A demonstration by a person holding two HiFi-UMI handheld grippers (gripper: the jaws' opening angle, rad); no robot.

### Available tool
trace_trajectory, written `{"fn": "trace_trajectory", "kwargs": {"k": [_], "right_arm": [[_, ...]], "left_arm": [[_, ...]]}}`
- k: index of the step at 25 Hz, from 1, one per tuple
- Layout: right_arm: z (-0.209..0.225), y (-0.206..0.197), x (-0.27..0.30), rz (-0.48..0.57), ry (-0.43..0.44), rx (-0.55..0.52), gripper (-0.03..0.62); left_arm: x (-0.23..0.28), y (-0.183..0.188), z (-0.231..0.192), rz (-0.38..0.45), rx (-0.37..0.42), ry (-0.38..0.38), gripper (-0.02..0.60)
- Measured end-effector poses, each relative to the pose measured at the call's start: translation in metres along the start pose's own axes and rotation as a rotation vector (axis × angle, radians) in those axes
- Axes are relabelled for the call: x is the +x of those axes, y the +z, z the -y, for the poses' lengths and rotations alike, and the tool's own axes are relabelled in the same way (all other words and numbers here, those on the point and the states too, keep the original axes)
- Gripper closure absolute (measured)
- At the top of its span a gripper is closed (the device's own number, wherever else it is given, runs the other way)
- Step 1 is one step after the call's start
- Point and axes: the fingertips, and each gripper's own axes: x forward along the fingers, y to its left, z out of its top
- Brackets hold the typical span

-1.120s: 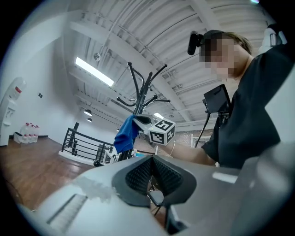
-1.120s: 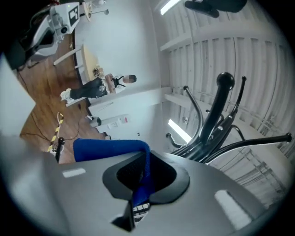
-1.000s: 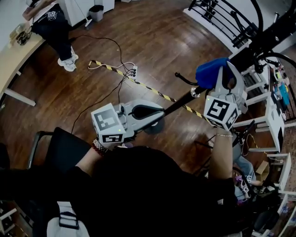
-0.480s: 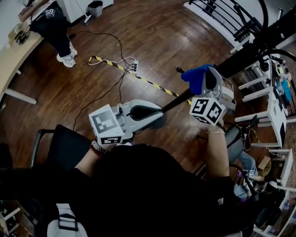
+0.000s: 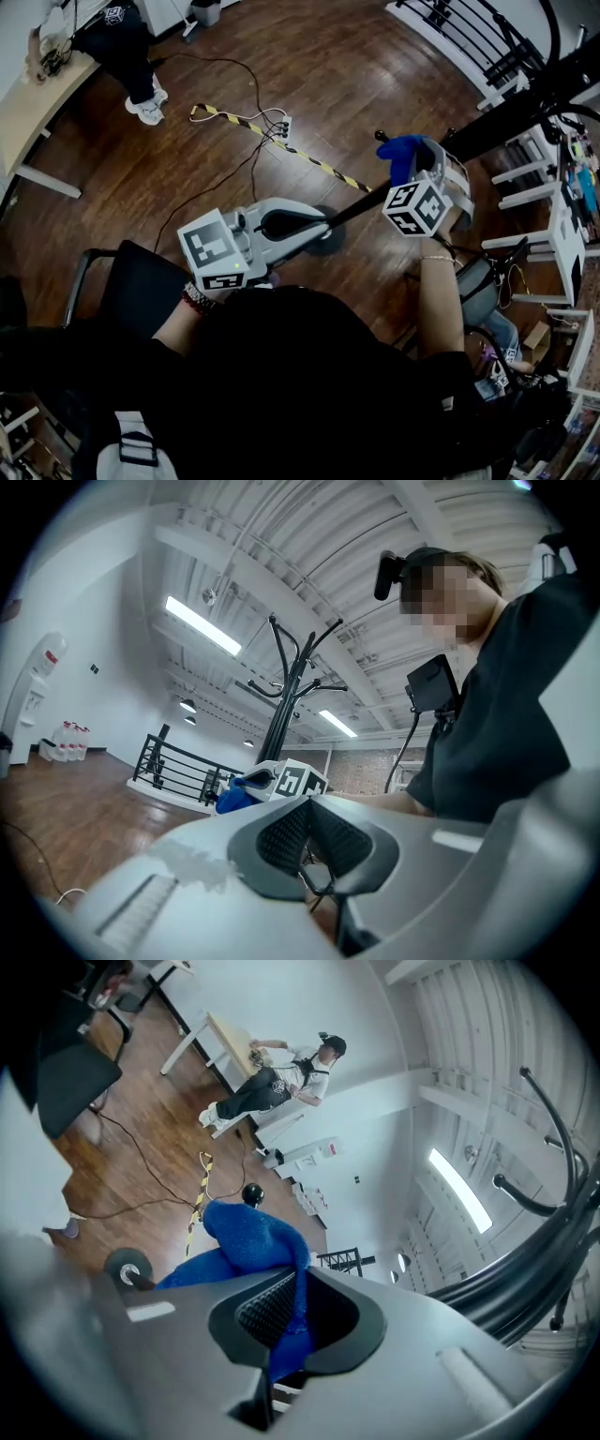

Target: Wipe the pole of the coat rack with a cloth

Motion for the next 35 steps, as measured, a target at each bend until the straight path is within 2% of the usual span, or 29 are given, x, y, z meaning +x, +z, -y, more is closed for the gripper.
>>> {"fn": "trace_trajectory", "kwargs": {"k": [4,7,14,19,23,26,28,31,33,35], "right_arm": [[-0.009,0.002,0.005,-0.063,0.067,0.065,0.572],[-0.011,0.001,0.008,-0.079,0.14,0.156,0.572],[-0.015,0.005,0.008,-0.026,0.197,0.343,0.574],[-0.016,0.014,0.004,0.013,0.24,0.495,0.574],[-0.02,0.03,0.0,0.094,0.27,0.585,0.574],[-0.024,0.046,-0.007,0.154,0.278,0.606,0.574],[-0.031,0.07,-0.015,0.257,0.356,0.643,0.574],[-0.048,0.11,-0.028,0.433,0.495,0.775,0.572],[-0.044,0.126,-0.042,0.541,0.489,0.861,0.572],[-0.026,0.127,-0.064,0.643,0.419,0.902,0.572]], "left_arm": [[-0.01,-0.001,0.001,-0.001,0.017,0.007,0.575],[-0.01,0.001,0.003,-0.001,0.017,0.016,0.575],[-0.013,0.0,0.002,-0.004,0.003,0.03,0.575],[-0.008,0.0,0.003,-0.008,0.006,0.003,0.575],[0.002,-0.008,0.002,-0.017,-0.013,-0.021,0.575],[0.002,-0.007,0.005,-0.032,-0.008,-0.03,0.575],[0.001,-0.006,0.004,-0.031,-0.028,-0.028,0.575],[-0.002,0.003,0.003,-0.037,-0.021,-0.032,0.575],[-0.006,0.004,0.002,-0.041,-0.021,-0.042,0.575],[-0.004,0.007,0.004,-0.048,-0.013,-0.064,0.575]]}}
